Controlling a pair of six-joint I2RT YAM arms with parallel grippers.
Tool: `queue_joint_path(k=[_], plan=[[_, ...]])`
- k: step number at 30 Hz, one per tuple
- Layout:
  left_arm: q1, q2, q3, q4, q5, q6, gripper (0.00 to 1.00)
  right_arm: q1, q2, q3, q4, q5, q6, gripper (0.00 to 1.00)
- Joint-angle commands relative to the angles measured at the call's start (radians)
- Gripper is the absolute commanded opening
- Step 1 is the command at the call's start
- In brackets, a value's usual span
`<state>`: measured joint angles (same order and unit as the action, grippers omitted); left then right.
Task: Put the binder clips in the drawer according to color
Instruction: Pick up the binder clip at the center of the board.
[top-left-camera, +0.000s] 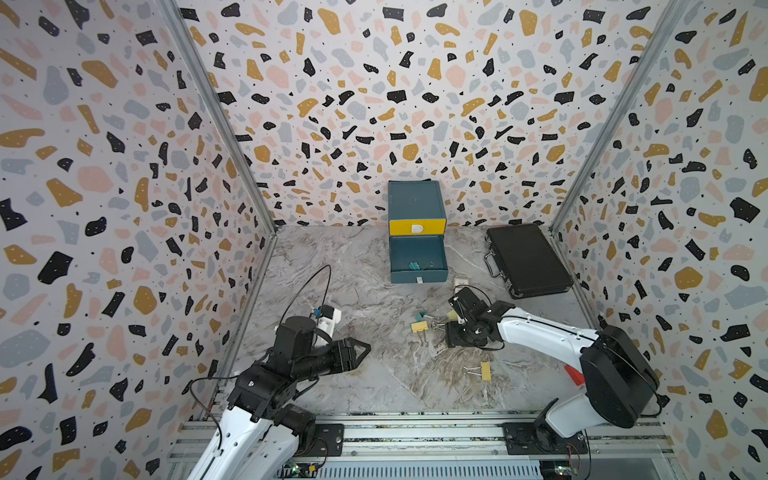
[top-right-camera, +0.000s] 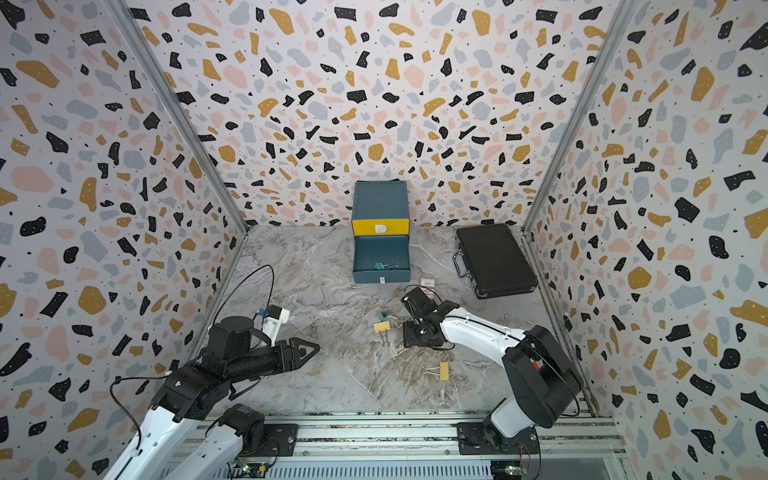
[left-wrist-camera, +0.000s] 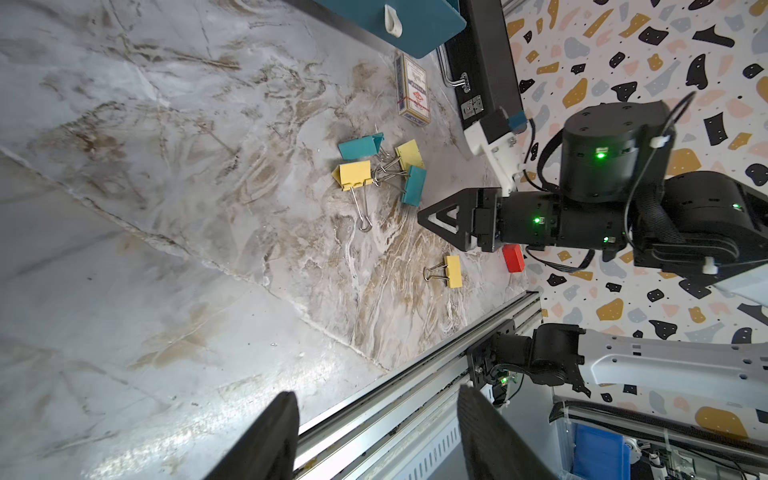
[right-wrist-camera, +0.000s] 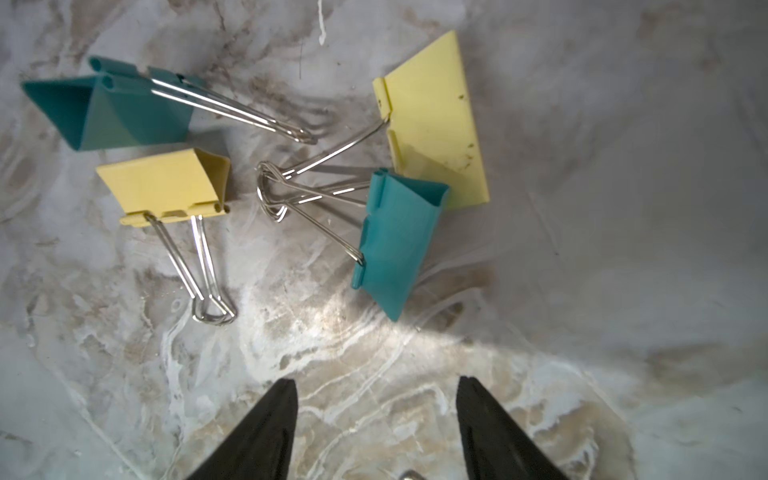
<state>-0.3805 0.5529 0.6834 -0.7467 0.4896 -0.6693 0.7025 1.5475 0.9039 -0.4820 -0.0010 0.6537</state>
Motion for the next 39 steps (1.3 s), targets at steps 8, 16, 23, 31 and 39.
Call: queue_joint_path(k=[8, 16, 23, 31, 39], plan=[[0.006, -0.007, 0.021, 0.031, 0.011, 0.001, 0.64, 0.002, 0.162, 0.071, 0.045, 0.126, -0.021, 0.63], [0.005, -0.013, 0.02, 0.033, 0.01, -0.001, 0.64, 0.003, 0.217, 0.095, 0.063, 0.128, 0.008, 0.48], [0.006, -0.003, 0.019, 0.046, 0.013, -0.005, 0.64, 0.003, 0.183, 0.081, 0.059, 0.119, 0.03, 0.32], [0.006, -0.002, -0.033, 0.113, 0.017, -0.061, 0.64, 0.003, 0.002, 0.069, -0.023, 0.136, 0.022, 0.26], [0.006, -0.069, -0.075, 0.2, -0.169, -0.219, 0.64, -0.009, -0.03, 0.338, -0.171, 0.106, -0.076, 0.25]])
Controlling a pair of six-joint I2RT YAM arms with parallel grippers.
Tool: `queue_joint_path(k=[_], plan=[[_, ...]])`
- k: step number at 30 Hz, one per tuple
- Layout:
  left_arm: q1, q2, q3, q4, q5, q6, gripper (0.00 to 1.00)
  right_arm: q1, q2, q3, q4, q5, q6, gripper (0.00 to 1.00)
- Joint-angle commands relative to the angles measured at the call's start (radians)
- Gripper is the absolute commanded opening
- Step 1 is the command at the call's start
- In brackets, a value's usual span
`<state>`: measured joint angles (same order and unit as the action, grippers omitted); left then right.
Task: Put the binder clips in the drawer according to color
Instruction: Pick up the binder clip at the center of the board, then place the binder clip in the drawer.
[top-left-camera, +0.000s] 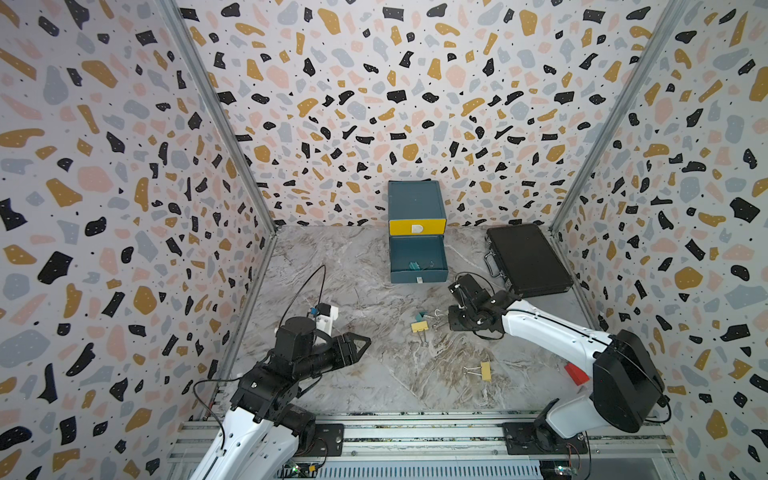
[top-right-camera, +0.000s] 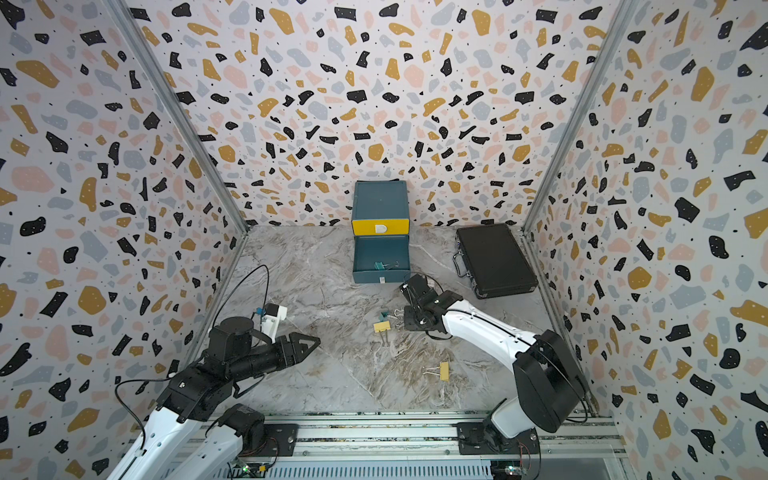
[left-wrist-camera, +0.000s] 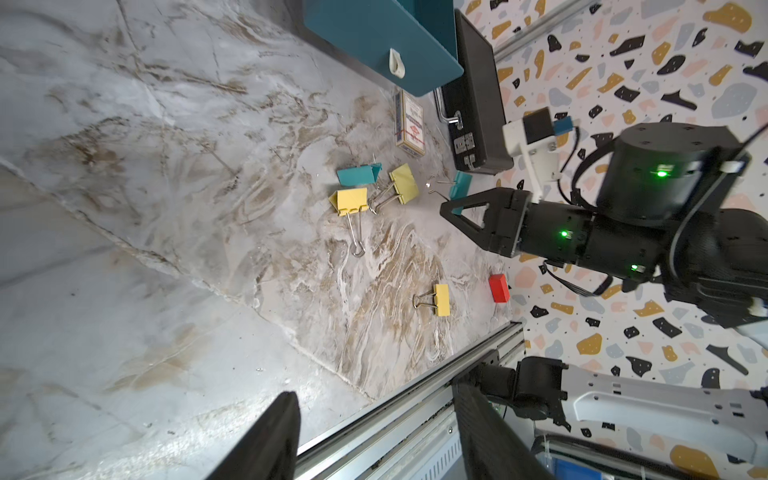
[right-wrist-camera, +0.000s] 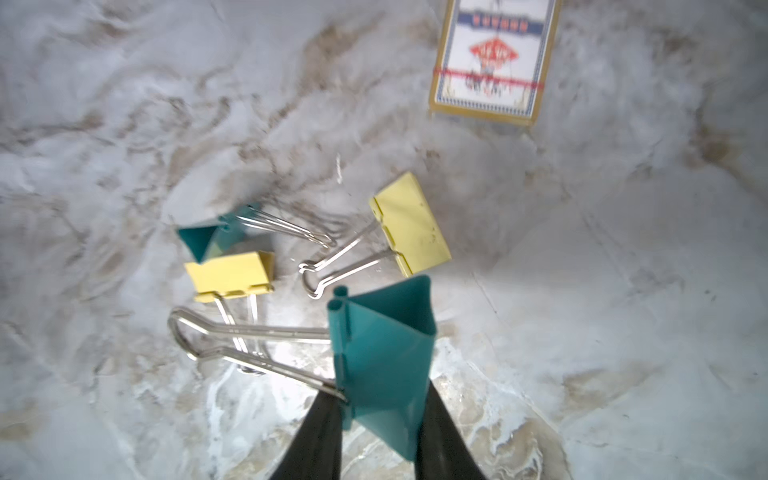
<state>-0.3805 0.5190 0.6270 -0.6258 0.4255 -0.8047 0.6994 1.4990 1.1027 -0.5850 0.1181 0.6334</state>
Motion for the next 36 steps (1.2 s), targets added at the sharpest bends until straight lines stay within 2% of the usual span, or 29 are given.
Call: queue_joint_path(k=[1, 6, 14, 17, 20, 23, 27, 31, 36], plan=[[0.005, -0.046, -0.025, 0.092, -0.127, -0.101, 0.64, -0.009, 0.044, 0.194, -0.081, -0.02, -0.069, 0.25], [0.006, -0.048, -0.03, 0.135, -0.175, -0.166, 0.63, -0.044, 0.239, 0.521, -0.156, -0.04, -0.103, 0.25], [0.005, -0.029, -0.011, 0.145, -0.167, -0.168, 0.63, -0.095, 0.576, 0.978, -0.263, -0.096, -0.107, 0.27], [0.007, -0.02, -0.004, 0.144, -0.16, -0.163, 0.63, -0.107, 0.638, 1.069, -0.289, -0.108, -0.112, 0.38], [0.008, -0.005, 0.002, 0.151, -0.149, -0.157, 0.63, -0.11, 0.66, 1.12, -0.301, -0.119, -0.138, 0.58], [0.007, 0.002, 0.01, 0.149, -0.14, -0.149, 0.63, -0.11, 0.627, 1.11, -0.301, -0.117, -0.153, 0.65], [0.006, 0.0, 0.007, 0.146, -0.137, -0.149, 0.63, -0.109, 0.538, 1.032, -0.283, -0.118, -0.143, 0.65], [0.008, 0.007, 0.005, 0.124, -0.112, -0.121, 0.63, -0.104, 0.36, 0.809, -0.17, -0.117, -0.119, 0.66], [0.008, 0.073, 0.004, 0.068, 0.034, -0.006, 0.63, -0.059, 0.189, 0.518, -0.105, -0.105, -0.061, 0.65]])
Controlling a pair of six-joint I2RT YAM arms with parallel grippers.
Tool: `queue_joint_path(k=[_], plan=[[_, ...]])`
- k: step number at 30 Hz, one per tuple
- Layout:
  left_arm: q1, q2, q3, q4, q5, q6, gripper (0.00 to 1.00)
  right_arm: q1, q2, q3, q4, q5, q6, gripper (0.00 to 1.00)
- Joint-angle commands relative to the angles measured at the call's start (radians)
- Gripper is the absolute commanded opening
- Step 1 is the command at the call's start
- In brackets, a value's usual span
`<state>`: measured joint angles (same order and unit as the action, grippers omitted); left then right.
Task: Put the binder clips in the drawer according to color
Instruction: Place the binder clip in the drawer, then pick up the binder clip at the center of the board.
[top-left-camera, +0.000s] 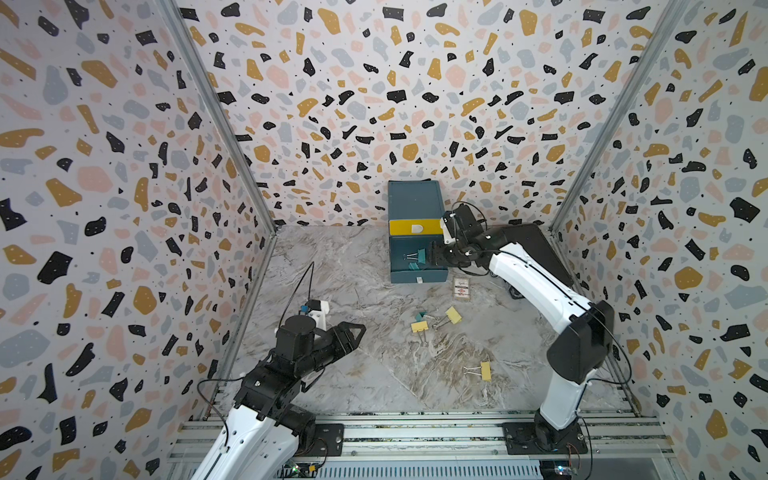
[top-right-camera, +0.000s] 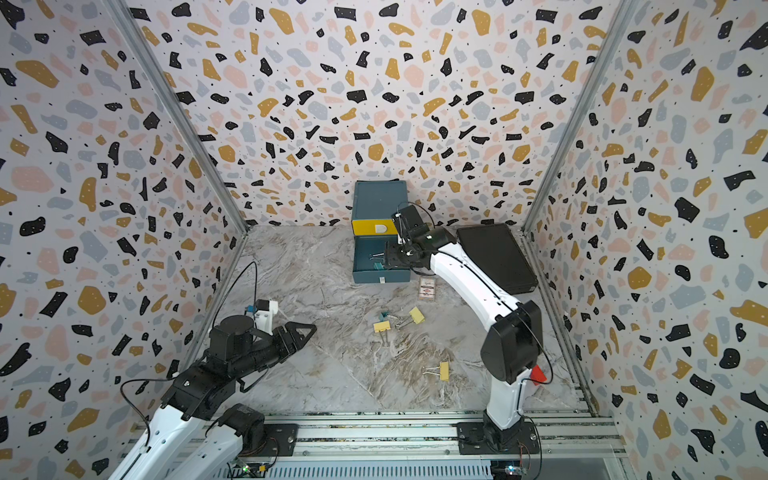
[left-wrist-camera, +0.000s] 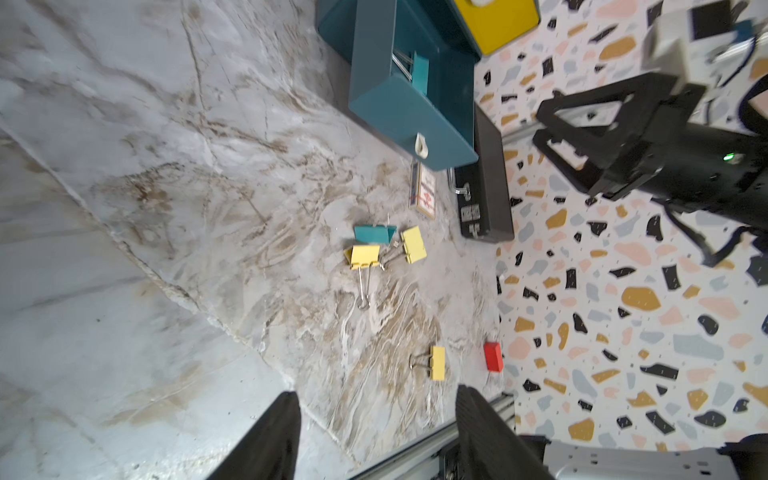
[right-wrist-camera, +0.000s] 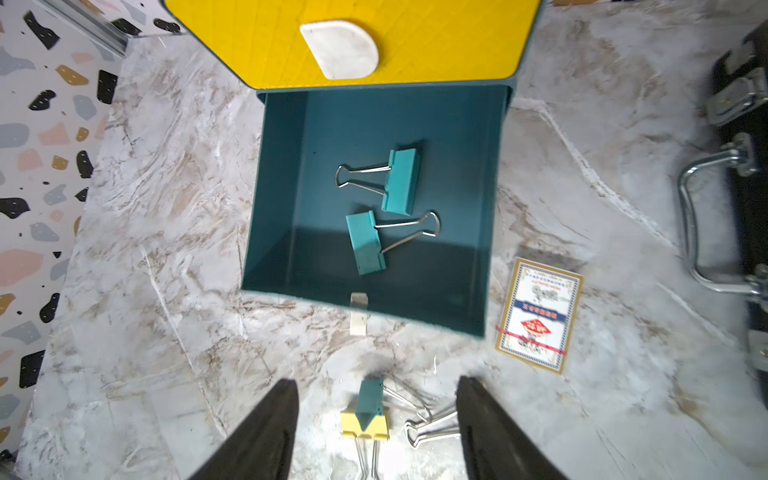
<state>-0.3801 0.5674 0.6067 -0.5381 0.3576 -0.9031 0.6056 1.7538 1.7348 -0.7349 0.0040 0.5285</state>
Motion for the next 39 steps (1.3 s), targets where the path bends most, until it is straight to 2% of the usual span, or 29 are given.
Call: queue_joint_path(k=[1, 4, 10, 14, 20, 24, 27, 31, 39], plan=[[0.006, 0.032, 0.024, -0.039, 0.125, 0.12, 0.63, 0.054, -0.098, -0.181, 0.074, 0.019, 0.06, 0.65], [0.006, 0.022, 0.027, -0.095, 0.149, 0.166, 0.63, 0.122, -0.15, -0.336, 0.161, 0.054, 0.096, 0.64], [0.007, -0.013, 0.028, -0.121, 0.151, 0.167, 0.63, 0.209, -0.081, -0.402, 0.205, 0.076, 0.082, 0.68], [0.006, -0.018, 0.039, -0.124, 0.153, 0.162, 0.63, 0.233, -0.028, -0.416, 0.213, 0.103, -0.047, 0.72], [0.007, -0.02, 0.049, -0.132, 0.153, 0.17, 0.63, 0.234, 0.015, -0.446, 0.229, 0.157, -0.339, 0.79], [0.006, -0.019, 0.045, -0.119, 0.156, 0.159, 0.63, 0.231, 0.048, -0.426, 0.242, 0.145, -0.442, 0.81], [0.005, -0.021, 0.051, -0.117, 0.155, 0.155, 0.63, 0.22, 0.094, -0.386, 0.232, 0.117, -0.45, 0.79], [0.007, -0.022, 0.057, -0.12, 0.152, 0.155, 0.63, 0.208, 0.139, -0.353, 0.24, 0.098, -0.448, 0.72], [0.007, -0.015, 0.066, -0.121, 0.156, 0.159, 0.62, 0.196, 0.173, -0.323, 0.236, 0.099, -0.429, 0.61]])
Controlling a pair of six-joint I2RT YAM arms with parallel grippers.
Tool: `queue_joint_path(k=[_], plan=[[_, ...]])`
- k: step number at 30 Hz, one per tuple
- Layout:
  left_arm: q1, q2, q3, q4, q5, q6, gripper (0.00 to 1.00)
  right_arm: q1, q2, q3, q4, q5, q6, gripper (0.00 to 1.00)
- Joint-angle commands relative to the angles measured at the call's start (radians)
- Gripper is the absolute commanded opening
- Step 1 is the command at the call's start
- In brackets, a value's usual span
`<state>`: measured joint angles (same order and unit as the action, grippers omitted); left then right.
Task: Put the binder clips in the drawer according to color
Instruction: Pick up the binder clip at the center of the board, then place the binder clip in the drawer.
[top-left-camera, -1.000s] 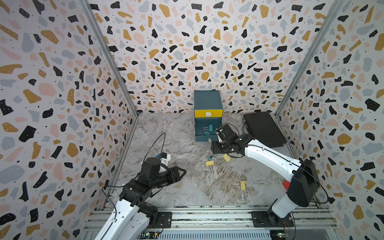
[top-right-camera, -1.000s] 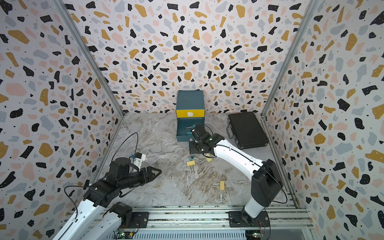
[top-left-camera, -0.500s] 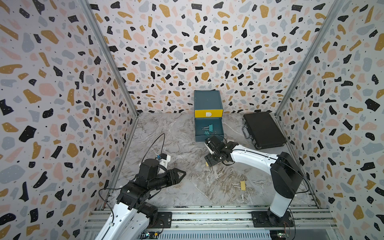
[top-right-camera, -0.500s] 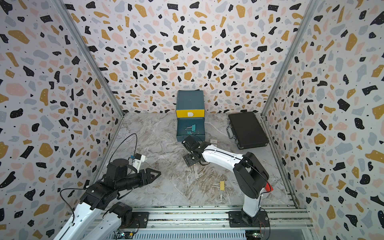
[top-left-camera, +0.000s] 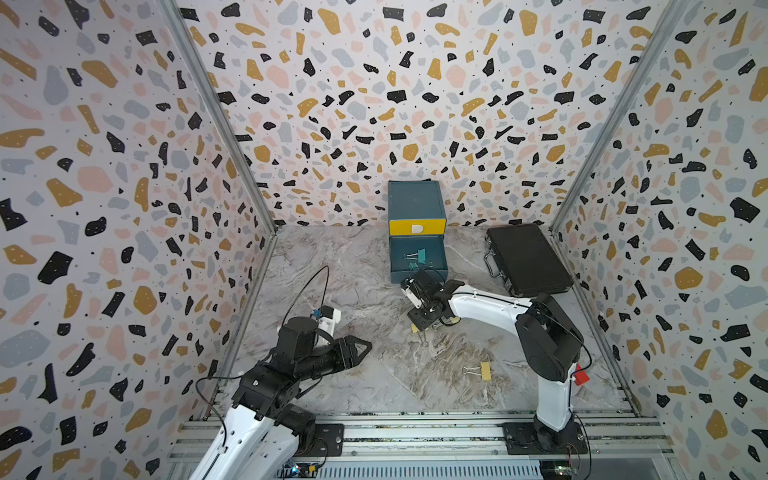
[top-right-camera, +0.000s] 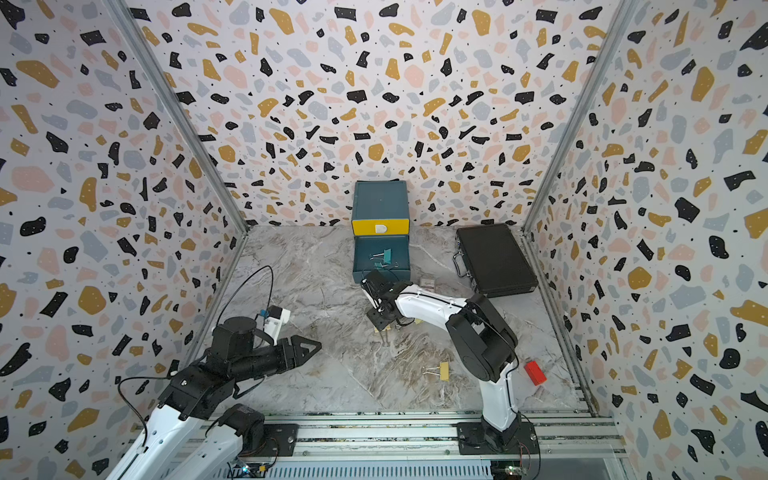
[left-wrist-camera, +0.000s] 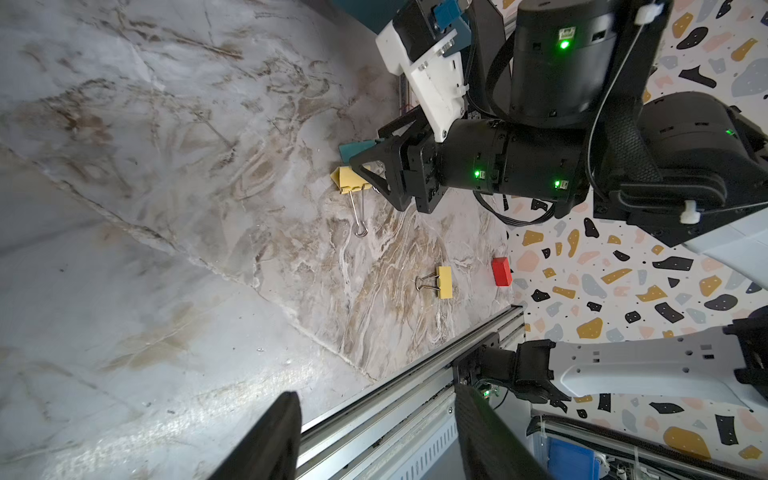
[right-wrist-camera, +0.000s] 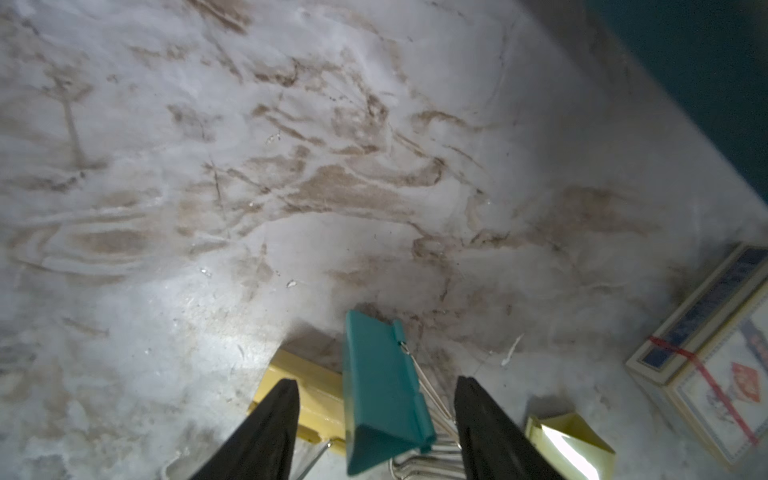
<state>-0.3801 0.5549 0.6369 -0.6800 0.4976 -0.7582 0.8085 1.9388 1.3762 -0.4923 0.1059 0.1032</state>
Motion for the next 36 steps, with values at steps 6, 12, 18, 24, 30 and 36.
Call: queue_joint_path(k=[6, 12, 18, 24, 30, 36], plan=[[0.007, -0.002, 0.037, 0.027, 0.018, 0.014, 0.62, -0.009, -0.012, 0.032, -0.002, -0.009, 0.011, 0.49], [0.006, -0.003, 0.036, 0.027, 0.019, 0.014, 0.62, -0.009, -0.012, 0.039, -0.001, -0.014, 0.022, 0.4], [0.007, 0.001, 0.028, 0.036, 0.023, 0.011, 0.62, -0.009, -0.046, 0.029, 0.001, -0.014, 0.035, 0.29], [0.005, 0.007, 0.021, 0.051, 0.03, 0.004, 0.62, -0.009, -0.142, 0.008, -0.003, -0.011, 0.055, 0.25], [0.006, -0.002, 0.028, 0.084, 0.016, -0.038, 0.62, -0.025, -0.253, 0.026, -0.022, -0.01, 0.089, 0.23], [0.006, -0.029, 0.073, 0.126, -0.067, -0.072, 0.62, -0.119, -0.266, 0.181, -0.027, -0.068, 0.135, 0.21]])
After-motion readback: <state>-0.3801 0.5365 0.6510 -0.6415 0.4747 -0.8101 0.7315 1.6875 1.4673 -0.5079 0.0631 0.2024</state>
